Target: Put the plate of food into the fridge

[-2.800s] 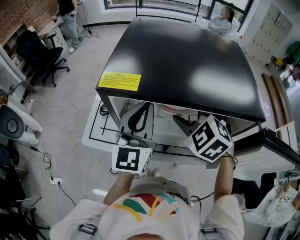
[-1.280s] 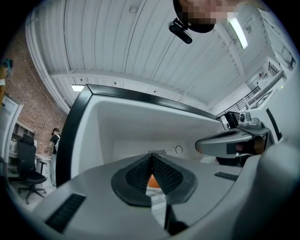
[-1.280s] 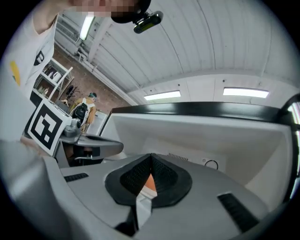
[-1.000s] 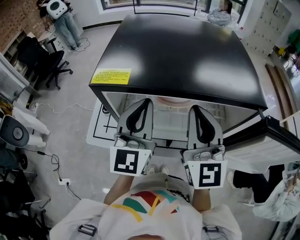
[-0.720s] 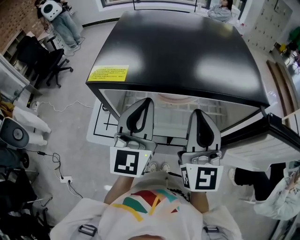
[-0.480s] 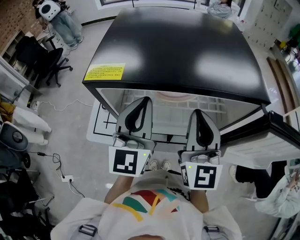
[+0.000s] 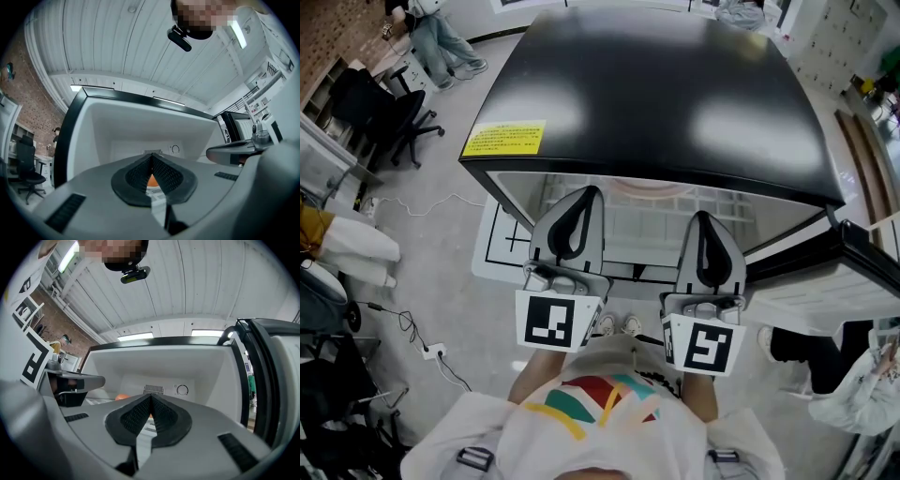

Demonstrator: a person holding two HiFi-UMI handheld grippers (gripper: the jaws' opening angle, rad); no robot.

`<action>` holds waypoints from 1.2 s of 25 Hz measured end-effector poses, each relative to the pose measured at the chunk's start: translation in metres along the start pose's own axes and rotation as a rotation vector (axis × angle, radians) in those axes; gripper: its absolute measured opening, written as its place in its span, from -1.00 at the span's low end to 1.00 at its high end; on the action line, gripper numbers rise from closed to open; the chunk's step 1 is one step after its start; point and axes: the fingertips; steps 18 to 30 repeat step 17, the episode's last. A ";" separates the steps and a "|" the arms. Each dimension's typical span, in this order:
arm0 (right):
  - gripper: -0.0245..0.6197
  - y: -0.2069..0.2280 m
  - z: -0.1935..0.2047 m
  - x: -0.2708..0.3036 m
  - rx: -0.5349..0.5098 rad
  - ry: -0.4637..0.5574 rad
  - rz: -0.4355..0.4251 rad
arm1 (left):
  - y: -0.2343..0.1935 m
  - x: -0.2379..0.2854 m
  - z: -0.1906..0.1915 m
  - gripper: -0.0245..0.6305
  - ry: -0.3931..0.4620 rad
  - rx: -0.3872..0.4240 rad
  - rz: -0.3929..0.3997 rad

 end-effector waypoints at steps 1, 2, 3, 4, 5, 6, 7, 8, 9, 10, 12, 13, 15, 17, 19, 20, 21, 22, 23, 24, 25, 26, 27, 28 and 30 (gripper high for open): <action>-0.92 -0.001 0.000 0.000 -0.003 -0.002 -0.003 | 0.000 0.000 0.000 -0.91 0.000 -0.002 0.000; -0.92 -0.001 0.001 0.001 -0.002 -0.005 -0.007 | 0.000 0.001 -0.001 -0.91 0.001 -0.005 -0.001; -0.92 -0.001 0.001 0.001 -0.001 -0.008 -0.010 | 0.000 0.001 -0.002 -0.91 0.002 -0.008 -0.002; -0.92 -0.001 0.001 0.001 -0.001 -0.009 -0.011 | 0.000 0.001 -0.002 -0.91 0.005 -0.008 -0.002; -0.92 -0.001 0.000 0.001 -0.002 -0.009 -0.011 | 0.001 0.001 -0.003 -0.91 0.007 -0.006 -0.001; -0.92 0.000 0.000 0.001 -0.004 -0.009 -0.010 | 0.001 0.001 -0.004 -0.91 0.010 -0.004 0.000; -0.92 0.000 -0.001 0.001 -0.007 -0.009 -0.010 | 0.001 0.001 -0.004 -0.91 0.013 -0.004 0.000; -0.92 0.000 -0.001 0.001 -0.010 -0.008 -0.009 | 0.000 0.001 -0.005 -0.91 0.015 -0.004 -0.001; -0.92 0.000 -0.001 0.001 -0.012 -0.009 -0.009 | 0.000 0.000 -0.005 -0.91 0.017 -0.005 -0.002; -0.92 0.000 -0.001 0.001 -0.016 -0.012 -0.008 | 0.000 0.000 -0.006 -0.91 0.018 -0.006 -0.003; -0.92 0.000 -0.001 0.000 -0.024 -0.015 -0.006 | 0.000 -0.001 -0.007 -0.91 0.020 -0.006 -0.003; -0.92 0.000 -0.001 0.000 -0.027 -0.014 -0.005 | 0.000 -0.001 -0.008 -0.91 0.021 -0.005 -0.003; -0.92 0.000 -0.002 -0.001 -0.029 -0.009 -0.004 | 0.000 -0.001 -0.009 -0.91 0.025 -0.002 -0.001; -0.92 0.001 -0.003 -0.001 -0.029 -0.005 -0.003 | 0.001 -0.001 -0.011 -0.91 0.030 -0.001 0.001; -0.92 0.001 -0.003 -0.001 -0.029 -0.005 -0.003 | 0.001 -0.001 -0.011 -0.91 0.030 -0.001 0.001; -0.92 0.001 -0.003 -0.001 -0.029 -0.005 -0.003 | 0.001 -0.001 -0.011 -0.91 0.030 -0.001 0.001; -0.92 0.001 -0.003 -0.001 -0.029 -0.005 -0.003 | 0.001 -0.001 -0.011 -0.91 0.030 -0.001 0.001; -0.92 0.001 -0.003 -0.001 -0.029 -0.005 -0.003 | 0.001 -0.001 -0.011 -0.91 0.030 -0.001 0.001; -0.92 0.001 -0.003 -0.001 -0.029 -0.005 -0.003 | 0.001 -0.001 -0.011 -0.91 0.030 -0.001 0.001; -0.92 0.001 -0.003 -0.001 -0.029 -0.005 -0.003 | 0.001 -0.001 -0.011 -0.91 0.030 -0.001 0.001; -0.92 0.001 -0.003 -0.001 -0.029 -0.005 -0.003 | 0.001 -0.001 -0.011 -0.91 0.030 -0.001 0.001; -0.92 0.001 -0.003 -0.001 -0.029 -0.005 -0.003 | 0.001 -0.001 -0.011 -0.91 0.030 -0.001 0.001; -0.92 0.001 -0.003 -0.001 -0.029 -0.005 -0.003 | 0.001 -0.001 -0.011 -0.91 0.030 -0.001 0.001; -0.92 0.001 -0.003 -0.001 -0.029 -0.005 -0.003 | 0.001 -0.001 -0.011 -0.91 0.030 -0.001 0.001; -0.92 0.001 -0.003 -0.001 -0.029 -0.005 -0.003 | 0.001 -0.001 -0.011 -0.91 0.030 -0.001 0.001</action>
Point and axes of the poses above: the fingertips, and each gripper's own axes: x forward along the fingers, y to its right, z out of its underside, and after that the axes turned 5 degrees about x, right-handed
